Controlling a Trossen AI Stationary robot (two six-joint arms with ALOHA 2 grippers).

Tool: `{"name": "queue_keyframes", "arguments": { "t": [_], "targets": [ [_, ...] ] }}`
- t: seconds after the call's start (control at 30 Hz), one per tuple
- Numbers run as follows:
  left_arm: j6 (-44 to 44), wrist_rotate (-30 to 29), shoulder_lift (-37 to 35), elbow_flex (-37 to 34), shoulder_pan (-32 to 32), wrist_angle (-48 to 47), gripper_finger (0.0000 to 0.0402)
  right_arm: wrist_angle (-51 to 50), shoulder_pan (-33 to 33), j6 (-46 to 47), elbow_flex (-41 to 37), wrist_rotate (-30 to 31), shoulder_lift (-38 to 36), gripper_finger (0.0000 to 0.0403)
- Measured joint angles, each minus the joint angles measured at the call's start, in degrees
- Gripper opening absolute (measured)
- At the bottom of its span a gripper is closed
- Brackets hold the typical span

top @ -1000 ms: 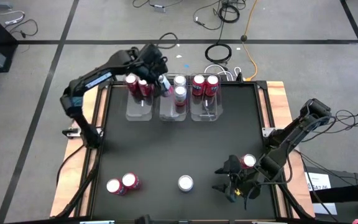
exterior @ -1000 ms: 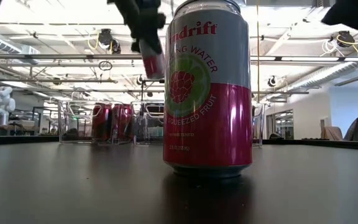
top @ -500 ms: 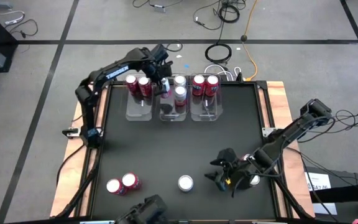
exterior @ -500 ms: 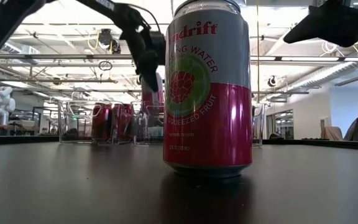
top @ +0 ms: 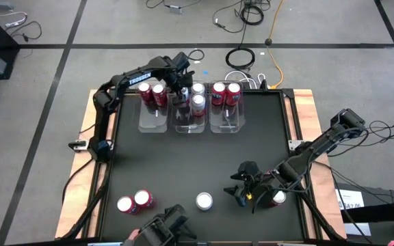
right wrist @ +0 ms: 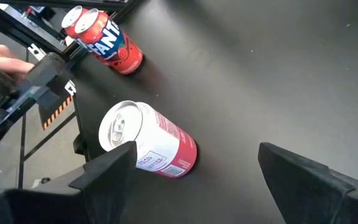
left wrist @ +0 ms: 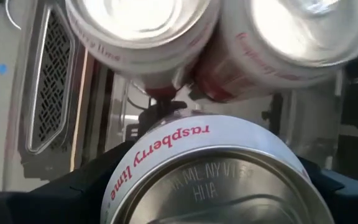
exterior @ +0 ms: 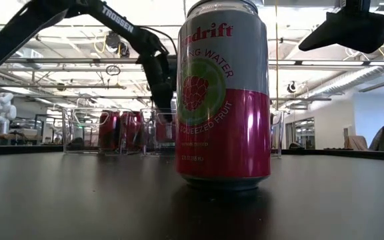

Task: Sort soda cans
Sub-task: Put the pink soda can into the middle transparent bin

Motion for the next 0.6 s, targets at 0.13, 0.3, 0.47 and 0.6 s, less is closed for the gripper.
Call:
{"name": "queue_keyframes", "arguments": {
  "t": [0.13,0.3,0.47,0.6],
  "targets": [
    [-0.1,-0.2,1.1,0.0,0.4,1.9,0.0318,-0.2,0.0,0.1,0.0,0.0,0.0,0.0329],
    [-0.5,-1.9,2.1,0.0,0.4,2.7,0.0318,-0.3,0.0,0.1,0.0,0.0,0.0,0.0329],
    [-0.6,-2.0,2.1,0.0,0.2,3.2,0.0322,-0.3,0.0,0.2,0.0,0.0,0.0,0.0329],
    [-0.6,-2.0,2.1,-0.1,0.2,5.0,0.0331,-0.5,0.0,0.1,0.0,0.0,0.0,0.0329]
  ]
}}
